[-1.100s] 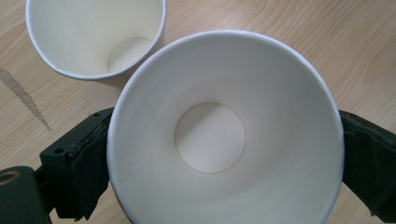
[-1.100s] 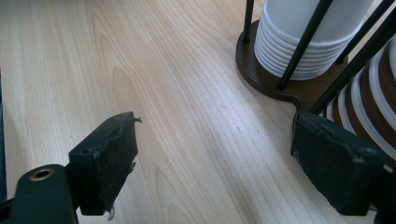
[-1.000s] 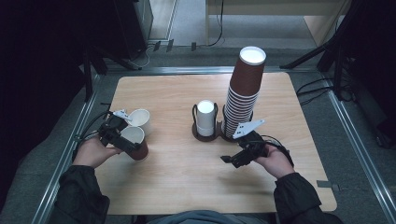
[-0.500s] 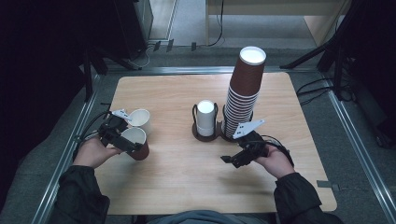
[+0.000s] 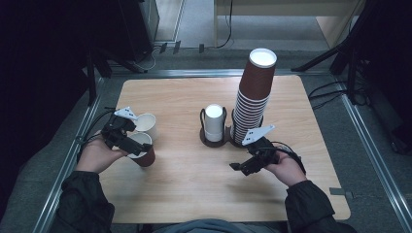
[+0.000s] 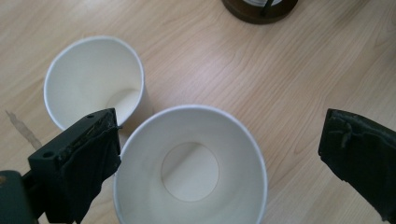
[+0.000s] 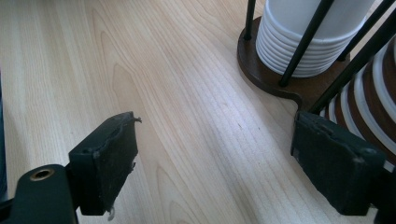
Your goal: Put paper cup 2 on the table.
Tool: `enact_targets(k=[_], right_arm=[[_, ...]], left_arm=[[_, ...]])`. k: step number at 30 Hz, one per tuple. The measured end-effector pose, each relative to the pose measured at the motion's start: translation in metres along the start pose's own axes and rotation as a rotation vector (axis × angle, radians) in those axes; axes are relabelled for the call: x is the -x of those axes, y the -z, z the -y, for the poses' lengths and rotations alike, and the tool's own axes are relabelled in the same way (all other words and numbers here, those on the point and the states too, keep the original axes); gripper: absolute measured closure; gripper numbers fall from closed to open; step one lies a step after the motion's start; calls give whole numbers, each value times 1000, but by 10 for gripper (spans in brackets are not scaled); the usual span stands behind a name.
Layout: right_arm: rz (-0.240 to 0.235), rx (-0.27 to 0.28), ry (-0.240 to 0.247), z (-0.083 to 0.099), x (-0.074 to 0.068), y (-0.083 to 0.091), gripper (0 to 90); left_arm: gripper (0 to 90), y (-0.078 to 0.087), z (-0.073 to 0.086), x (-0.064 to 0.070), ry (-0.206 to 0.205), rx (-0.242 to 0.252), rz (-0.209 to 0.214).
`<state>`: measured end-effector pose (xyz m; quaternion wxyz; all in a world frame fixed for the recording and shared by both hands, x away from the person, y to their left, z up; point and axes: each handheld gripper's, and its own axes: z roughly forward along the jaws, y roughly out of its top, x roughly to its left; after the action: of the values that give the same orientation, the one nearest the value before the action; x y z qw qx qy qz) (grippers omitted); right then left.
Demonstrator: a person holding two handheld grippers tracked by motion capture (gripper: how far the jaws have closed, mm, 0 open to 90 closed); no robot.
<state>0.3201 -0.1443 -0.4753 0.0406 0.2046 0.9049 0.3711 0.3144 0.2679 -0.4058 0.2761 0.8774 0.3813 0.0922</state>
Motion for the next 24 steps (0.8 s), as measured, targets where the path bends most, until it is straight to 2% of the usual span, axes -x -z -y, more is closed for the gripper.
enact_targets(k=[1, 7, 10, 13, 24], right_arm=[[-1, -1, 0, 0, 0, 0, 152], [-1, -7, 2, 1, -2, -1, 152], [1, -6, 0, 2, -3, -1, 152], [3, -7, -2, 3, -3, 0, 152], [11, -12, -5, 6, -5, 2, 152]], left_arm=[[0, 0, -2, 1, -6, 7, 16], [0, -3, -12, 12, -35, 8, 33], [0, -11, -17, 18, -41, -15, 98], [0, -17, -21, 25, -56, -17, 121], [0, -42, -35, 48, -105, -40, 166]])
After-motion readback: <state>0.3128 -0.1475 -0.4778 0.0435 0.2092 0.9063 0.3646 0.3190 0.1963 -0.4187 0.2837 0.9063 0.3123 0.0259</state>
